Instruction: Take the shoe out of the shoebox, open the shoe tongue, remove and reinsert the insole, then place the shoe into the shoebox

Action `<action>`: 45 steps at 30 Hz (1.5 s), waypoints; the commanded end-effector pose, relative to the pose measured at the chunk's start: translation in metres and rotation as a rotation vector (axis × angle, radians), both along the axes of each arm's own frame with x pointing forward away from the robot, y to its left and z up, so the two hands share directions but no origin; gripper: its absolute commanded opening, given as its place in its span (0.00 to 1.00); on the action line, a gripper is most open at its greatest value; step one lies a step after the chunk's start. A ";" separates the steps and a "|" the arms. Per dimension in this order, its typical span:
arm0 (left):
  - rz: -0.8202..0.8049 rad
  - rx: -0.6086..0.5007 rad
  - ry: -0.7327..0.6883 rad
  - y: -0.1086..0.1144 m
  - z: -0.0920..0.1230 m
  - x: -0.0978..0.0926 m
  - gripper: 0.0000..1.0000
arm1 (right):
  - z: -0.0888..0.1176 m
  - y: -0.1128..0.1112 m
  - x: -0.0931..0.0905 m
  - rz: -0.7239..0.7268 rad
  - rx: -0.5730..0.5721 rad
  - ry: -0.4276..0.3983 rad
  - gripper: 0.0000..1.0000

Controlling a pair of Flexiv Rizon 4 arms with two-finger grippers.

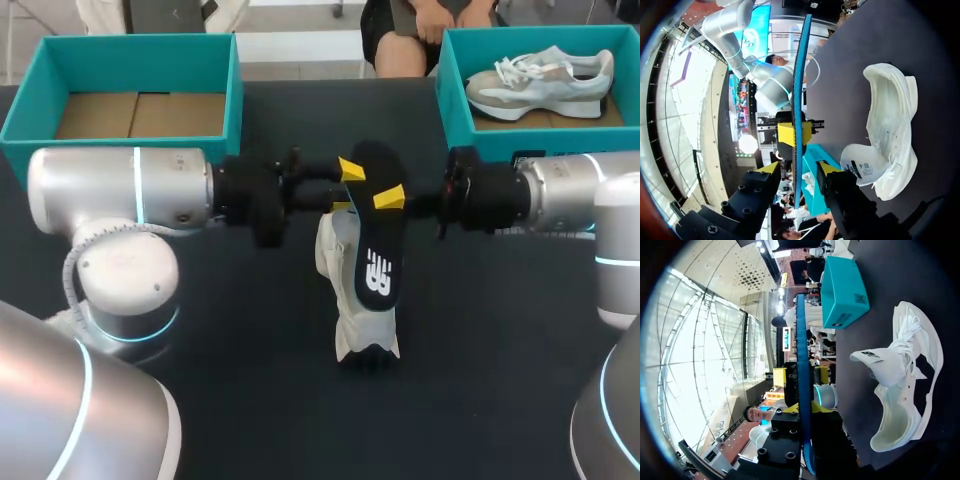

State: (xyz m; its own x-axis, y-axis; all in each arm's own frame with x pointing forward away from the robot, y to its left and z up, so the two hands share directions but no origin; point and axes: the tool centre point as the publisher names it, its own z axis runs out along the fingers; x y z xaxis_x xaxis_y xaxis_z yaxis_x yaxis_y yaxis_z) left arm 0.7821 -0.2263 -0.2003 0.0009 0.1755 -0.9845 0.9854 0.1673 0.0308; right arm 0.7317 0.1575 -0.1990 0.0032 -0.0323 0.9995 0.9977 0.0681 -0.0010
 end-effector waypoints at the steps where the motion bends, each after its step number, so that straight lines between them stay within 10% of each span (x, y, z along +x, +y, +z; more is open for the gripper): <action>1: 0.003 -0.013 0.000 -0.016 -0.004 0.005 0.48 | -0.001 0.004 0.000 -0.005 0.002 -0.001 0.00; 18: -0.015 -0.029 0.025 -0.031 -0.007 0.000 0.31 | -0.004 0.006 0.003 -0.008 0.010 -0.003 0.00; 24: -0.011 -0.024 0.029 -0.031 -0.009 0.000 0.00 | -0.005 0.005 0.003 -0.007 0.010 -0.004 0.00; 32: -0.013 -0.028 0.034 -0.035 -0.008 0.001 0.00 | -0.004 0.003 0.005 -0.010 0.010 -0.026 0.00; 33: -0.013 -0.026 0.038 -0.035 -0.009 0.001 0.00 | -0.003 0.002 0.005 -0.021 0.008 -0.032 0.17; 34: -0.009 -0.027 0.052 -0.034 -0.009 0.001 0.00 | -0.003 -0.001 0.003 -0.028 0.004 -0.043 0.98; 45: -0.008 -0.049 0.182 -0.006 -0.002 -0.004 0.00 | 0.004 -0.044 -0.008 -0.122 -0.061 -0.150 1.00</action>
